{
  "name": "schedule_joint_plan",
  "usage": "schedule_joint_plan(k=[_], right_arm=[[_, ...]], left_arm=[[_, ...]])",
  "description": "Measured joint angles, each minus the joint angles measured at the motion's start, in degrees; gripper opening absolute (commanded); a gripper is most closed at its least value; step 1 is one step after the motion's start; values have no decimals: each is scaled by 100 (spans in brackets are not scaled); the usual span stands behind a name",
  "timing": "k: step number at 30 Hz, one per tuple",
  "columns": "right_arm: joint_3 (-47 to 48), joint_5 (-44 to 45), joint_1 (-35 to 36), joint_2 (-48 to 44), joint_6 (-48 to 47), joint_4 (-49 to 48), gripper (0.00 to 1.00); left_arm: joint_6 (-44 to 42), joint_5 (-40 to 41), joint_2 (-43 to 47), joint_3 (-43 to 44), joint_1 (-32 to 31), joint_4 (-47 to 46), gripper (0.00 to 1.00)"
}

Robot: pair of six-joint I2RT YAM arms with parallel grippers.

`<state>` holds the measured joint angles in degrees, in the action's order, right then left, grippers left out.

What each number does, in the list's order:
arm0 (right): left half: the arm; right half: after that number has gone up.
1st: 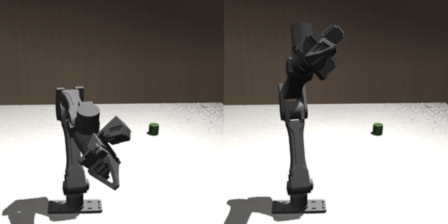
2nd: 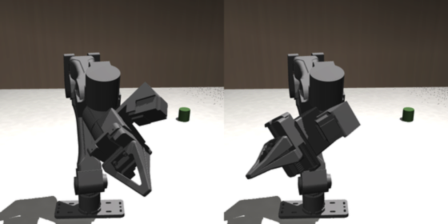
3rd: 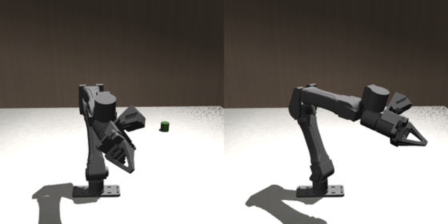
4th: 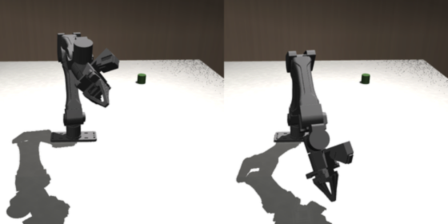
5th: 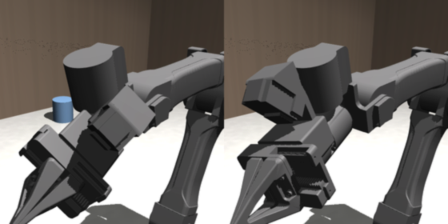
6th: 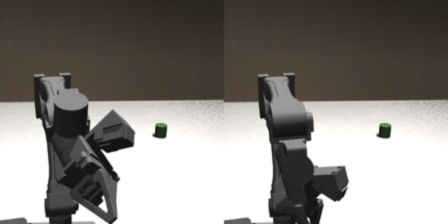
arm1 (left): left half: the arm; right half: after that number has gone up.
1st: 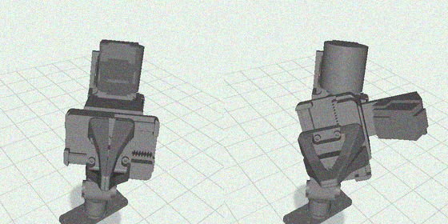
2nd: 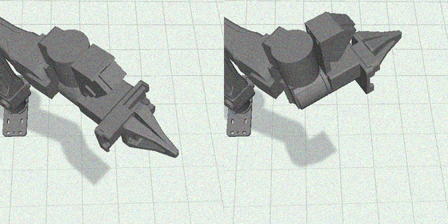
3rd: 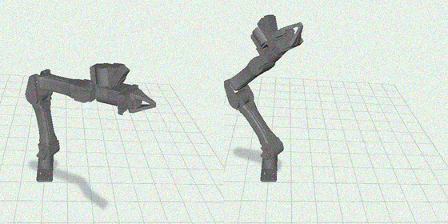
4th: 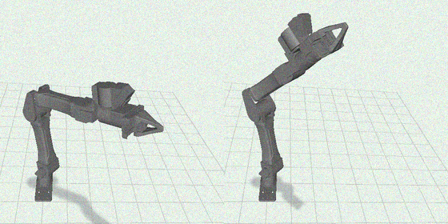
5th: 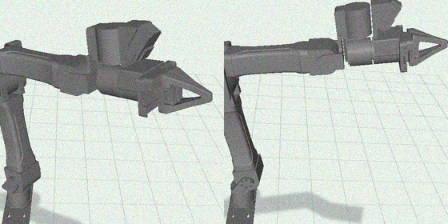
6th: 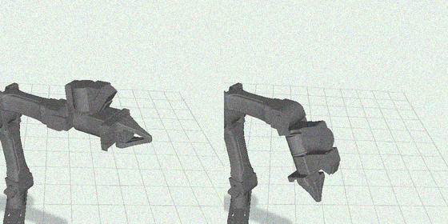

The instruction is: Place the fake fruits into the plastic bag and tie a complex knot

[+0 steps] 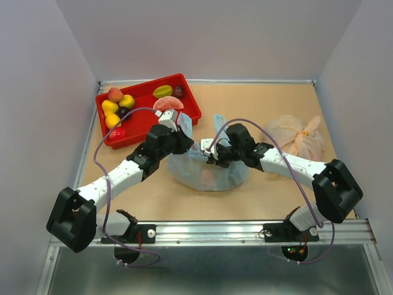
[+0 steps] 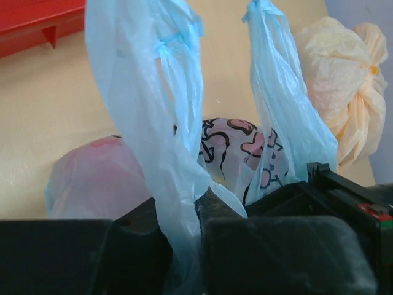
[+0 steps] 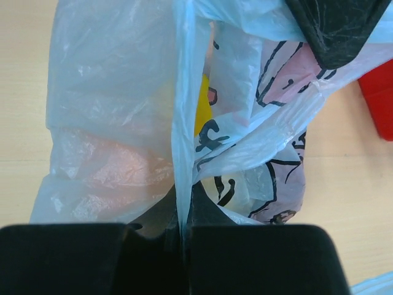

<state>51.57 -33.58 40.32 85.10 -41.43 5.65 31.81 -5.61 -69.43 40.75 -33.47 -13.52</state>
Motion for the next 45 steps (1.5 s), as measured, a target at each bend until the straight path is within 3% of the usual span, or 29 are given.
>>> schedule_joint_plan(k=[7, 14, 19, 27, 28, 29, 32, 33, 35, 36, 41, 44, 45], right_arm=[[85, -221, -116, 39, 815, 195, 1], [866, -1121, -782, 621, 1665, 549, 0], [1300, -1574, -817, 1027, 1902, 914, 0], [1565, -1858, -817, 1690, 2146, 1434, 3], [1591, -1875, -817, 1725, 2175, 1502, 6], [1635, -1886, -817, 1755, 2194, 1576, 17], [1827, -1880, -831, 1777, 2229, 1788, 34], [1904, -1873, -841, 1775, 2256, 1834, 47], [2065, -1853, -879, 1764, 2323, 1893, 58], [2124, -1829, -905, 1714, 2393, 1921, 69], [2146, -1569, -1058, 966, 2693, 2055, 78], [2146, -1429, -1213, 337, 2905, 2074, 90], [2151, -1401, -1294, 138, 3034, 2074, 98]], left_arm=[[-1482, -1495, 254, -407, 367, -339, 0], [-3418, -3274, 1207, -968, 750, -573, 0], [-4817, -4284, 1434, -1043, 761, -623, 0], [-7834, -5064, 1014, -730, 678, 798, 0], [-8179, -5088, 975, -688, 651, 1019, 0], [-8649, -5093, 890, -619, 603, 1298, 0], [-9460, -5099, 525, -352, 494, 1917, 0], [-9680, -5099, 352, -247, 474, 2107, 0], [-9945, -5095, 50, -122, 461, 2332, 0], [-10004, -5093, -9, -120, 468, 2389, 0], [-10078, -5104, 26, -122, 472, 2452, 0], [-10098, -5106, 26, -120, 472, 2457, 0], [-10100, -5106, 26, -120, 472, 2457, 0]])
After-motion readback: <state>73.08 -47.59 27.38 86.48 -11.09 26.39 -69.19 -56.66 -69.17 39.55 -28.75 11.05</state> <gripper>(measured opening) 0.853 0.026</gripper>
